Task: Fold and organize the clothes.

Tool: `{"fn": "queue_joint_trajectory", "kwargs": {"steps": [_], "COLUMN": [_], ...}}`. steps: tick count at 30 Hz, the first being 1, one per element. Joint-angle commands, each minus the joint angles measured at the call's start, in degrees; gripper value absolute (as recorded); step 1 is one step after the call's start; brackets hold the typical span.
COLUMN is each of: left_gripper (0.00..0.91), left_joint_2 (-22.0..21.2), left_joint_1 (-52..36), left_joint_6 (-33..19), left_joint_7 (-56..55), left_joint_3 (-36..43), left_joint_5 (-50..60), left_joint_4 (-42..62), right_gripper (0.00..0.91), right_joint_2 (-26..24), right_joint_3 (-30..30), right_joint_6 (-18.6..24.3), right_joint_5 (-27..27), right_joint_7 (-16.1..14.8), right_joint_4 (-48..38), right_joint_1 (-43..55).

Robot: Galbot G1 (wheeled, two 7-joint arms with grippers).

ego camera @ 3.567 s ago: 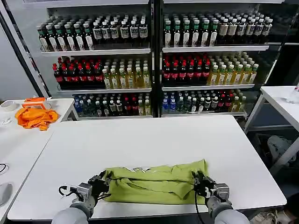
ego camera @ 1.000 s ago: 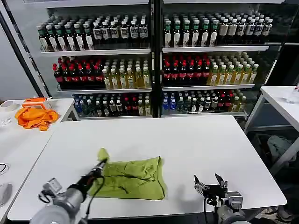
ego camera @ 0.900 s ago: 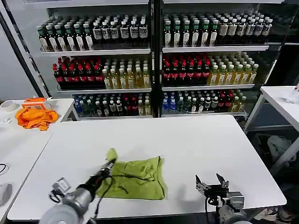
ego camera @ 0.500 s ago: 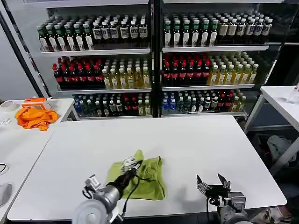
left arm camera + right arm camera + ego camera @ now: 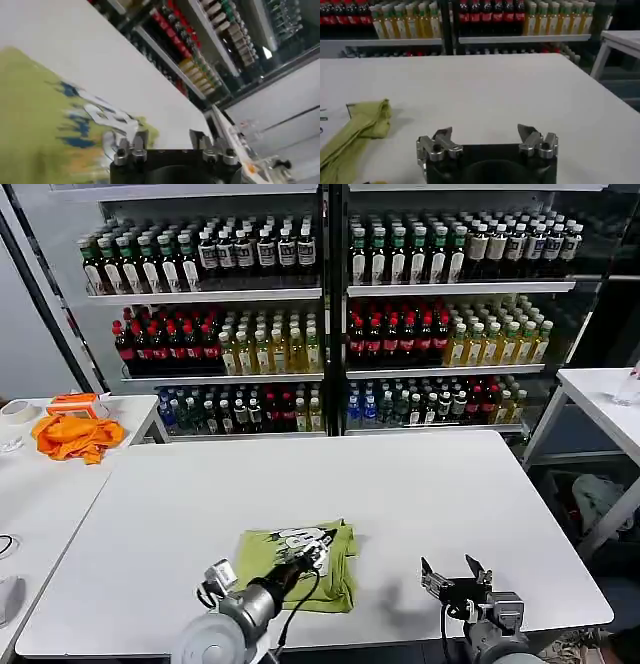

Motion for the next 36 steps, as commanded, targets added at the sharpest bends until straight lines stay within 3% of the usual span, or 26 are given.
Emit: {"fn": "queue_joint_trajectory", "kwargs": {"steps": [1, 8, 23, 24, 25, 26, 27, 28, 30, 36], "left_gripper": [0.907, 0.907, 0.897, 0.826, 0.574, 0.453, 0.242, 0.101, 0.020, 0.020], "left_joint_2": [5.6, 8.6, 3.6, 3.3, 2.9, 2.5, 2.3, 2.1, 1.6, 0.5], "left_joint_1": [2.6, 5.9, 4.5, 4.3, 4.1, 4.0, 4.0, 4.0, 4.1, 3.7], "left_joint_6": [-0.3, -0.4, -0.8, -0.9, -1.3, -1.8, -2.2, -2.4, -3.3, -5.9], "left_joint_7": [-0.8, 0.3, 1.5, 1.5, 1.4, 1.4, 1.5, 1.5, 1.6, 1.3], "left_joint_3": [-13.9, -16.2, -8.0, -7.8, -7.7, -7.5, -7.4, -7.3, -7.3, -9.5], "left_joint_5": [7.2, 15.4, 13.4, 12.6, 11.4, 9.9, 9.0, 8.4, 7.2, 2.7], "left_joint_4": [-0.6, 4.1, 6.3, 6.1, 5.9, 5.4, 5.1, 4.9, 4.7, 5.7], "right_gripper": [0.907, 0.907, 0.907, 0.907, 0.907, 0.907, 0.907, 0.907, 0.907, 0.907], "right_joint_2": [0.2, 0.2, -0.3, -0.3, -0.2, -0.2, -0.2, -0.2, -0.1, 0.7], "right_joint_3": [-0.7, -1.8, -0.7, -0.7, -0.6, -0.5, -0.5, -0.4, -0.3, -0.3], "right_joint_6": [0.0, 0.0, 0.0, 0.0, 0.0, 0.0, 0.0, -0.1, 0.0, -0.1], "right_joint_5": [0.0, 0.0, 0.0, 0.0, 0.0, 0.0, 0.0, 0.0, 0.0, -0.2], "right_joint_7": [0.0, 0.0, 0.1, 0.1, 0.1, 0.1, 0.1, 0.1, 0.1, 0.3], "right_joint_4": [-0.8, -1.4, -0.3, -0.3, -0.2, -0.2, -0.1, -0.1, 0.0, 0.0], "right_joint_1": [0.9, 2.0, 0.8, 0.7, 0.7, 0.5, 0.5, 0.4, 0.2, -0.3]}}
